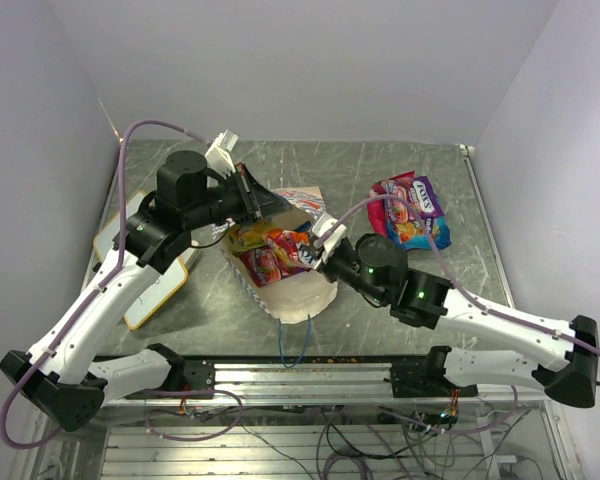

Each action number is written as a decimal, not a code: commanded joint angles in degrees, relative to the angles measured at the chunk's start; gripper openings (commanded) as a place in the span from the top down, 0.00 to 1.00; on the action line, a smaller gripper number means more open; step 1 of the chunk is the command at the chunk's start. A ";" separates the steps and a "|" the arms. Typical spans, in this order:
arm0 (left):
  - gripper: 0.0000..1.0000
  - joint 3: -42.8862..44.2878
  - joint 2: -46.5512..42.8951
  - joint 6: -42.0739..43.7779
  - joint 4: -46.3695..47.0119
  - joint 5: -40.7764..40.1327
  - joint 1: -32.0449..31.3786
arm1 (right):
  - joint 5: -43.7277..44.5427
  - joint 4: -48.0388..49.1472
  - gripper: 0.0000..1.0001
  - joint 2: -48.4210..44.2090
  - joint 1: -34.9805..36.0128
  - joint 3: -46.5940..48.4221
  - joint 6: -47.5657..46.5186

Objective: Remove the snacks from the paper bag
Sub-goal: Take out the snack from the paper bag, then place the snack at the center of the board, then take out the snack from the paper bag.

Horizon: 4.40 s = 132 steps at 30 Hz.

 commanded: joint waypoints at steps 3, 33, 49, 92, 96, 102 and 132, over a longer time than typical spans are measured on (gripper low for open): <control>0.93 -2.91 -0.21 -1.47 4.43 -2.40 -0.29 | 5.59 -13.50 1.00 -5.51 -0.17 7.96 0.84; 0.93 -5.79 3.25 2.29 1.22 -4.36 -0.25 | 33.19 -16.88 1.00 -14.06 -0.15 28.06 -6.08; 0.93 4.87 6.66 12.02 -11.99 -7.35 -0.27 | 40.44 -16.97 1.00 0.54 -21.99 19.57 6.55; 0.93 4.97 3.51 9.48 -5.35 -0.59 -0.26 | -1.68 -33.15 0.74 26.46 -62.83 17.66 69.36; 0.93 4.06 2.09 11.04 -5.84 -1.19 -0.27 | -4.65 -32.76 0.42 21.40 -62.89 17.63 61.97; 0.93 0.04 -0.43 7.32 0.08 0.25 -0.27 | -7.29 -31.02 0.21 10.70 -62.74 14.51 49.75; 0.93 2.13 -2.06 6.53 -1.67 -8.94 -0.27 | -35.29 -15.72 0.21 9.49 -2.13 15.02 -22.61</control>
